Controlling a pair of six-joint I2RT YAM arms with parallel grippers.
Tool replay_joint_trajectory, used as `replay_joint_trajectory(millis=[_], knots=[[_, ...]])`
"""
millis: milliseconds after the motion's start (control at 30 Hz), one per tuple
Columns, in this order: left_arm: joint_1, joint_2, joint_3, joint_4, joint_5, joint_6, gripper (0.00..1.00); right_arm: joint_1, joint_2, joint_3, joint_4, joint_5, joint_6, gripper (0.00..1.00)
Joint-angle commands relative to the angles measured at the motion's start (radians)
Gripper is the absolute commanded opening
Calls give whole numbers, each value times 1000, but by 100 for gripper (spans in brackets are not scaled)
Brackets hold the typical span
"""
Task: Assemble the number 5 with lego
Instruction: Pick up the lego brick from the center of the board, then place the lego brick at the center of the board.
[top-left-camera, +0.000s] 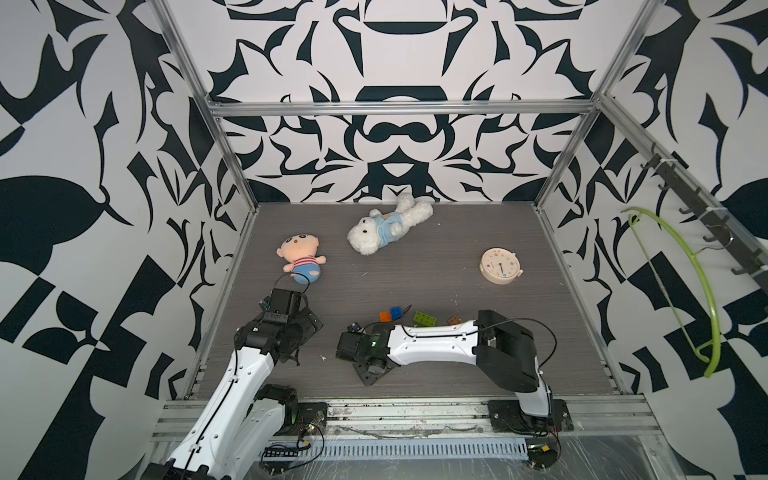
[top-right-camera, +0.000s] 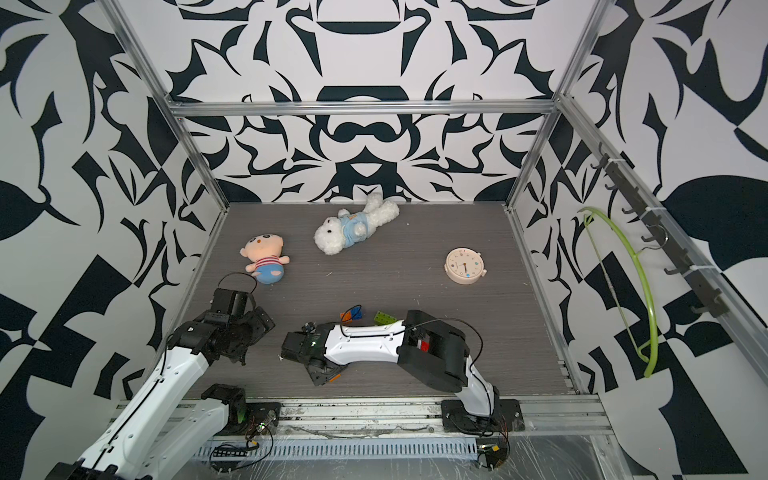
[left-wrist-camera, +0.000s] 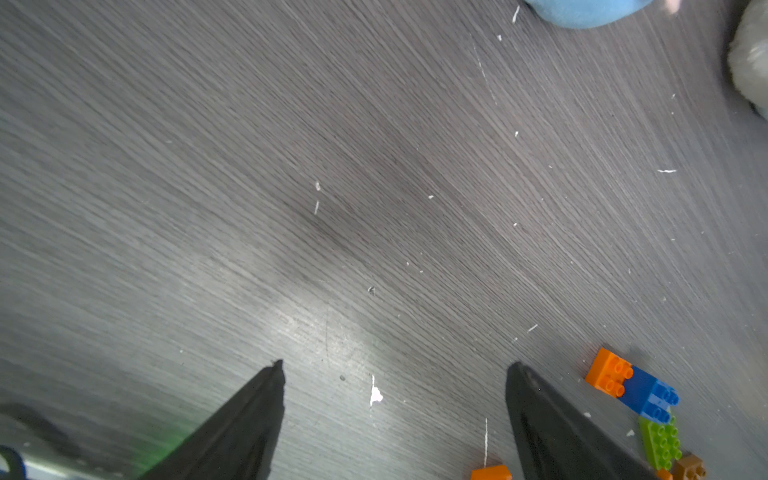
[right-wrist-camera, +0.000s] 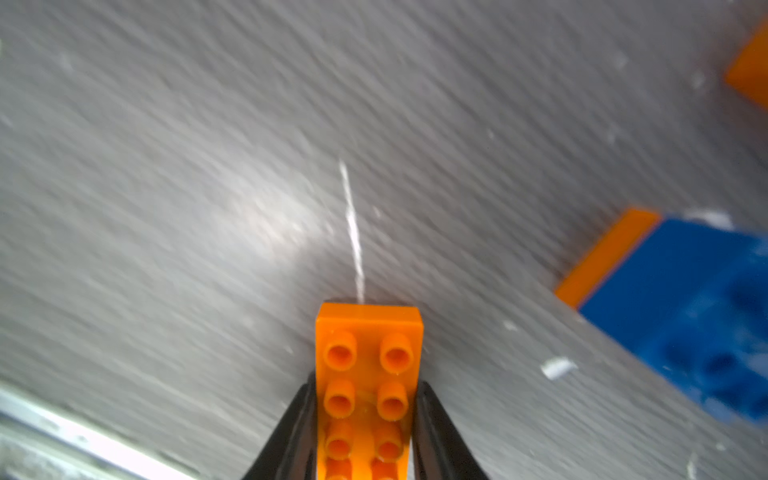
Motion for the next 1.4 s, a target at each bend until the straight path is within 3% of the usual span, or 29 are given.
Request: replay_joint_trajectory(millis=[0,200,333,567,833,1033,1233,1367], knots=[[4,13,18,37,59,26,90,4,-139,-67,-28,22,5,33],[-3,36,20,120,201,36,89,-12,-375,-256,-39,130,232,37],[-115,88,27,162,174,-1,91,-78,-439,-390,7,130,448,39],[-365,217,68,224,56,-112,92,-134,-408,-397,91,111,549,39],[-415,277,74,260,40,-166,92,-150,-350,-448,185,66,679,39],[-416,258,66,260,25,-169,92,-152,-341,-468,188,47,717,42],[-417,273,71,260,25,-169,92,-151,-373,-435,157,17,602,57],[-417,278,76,256,23,-165,92,-144,-443,-439,85,43,527,60]])
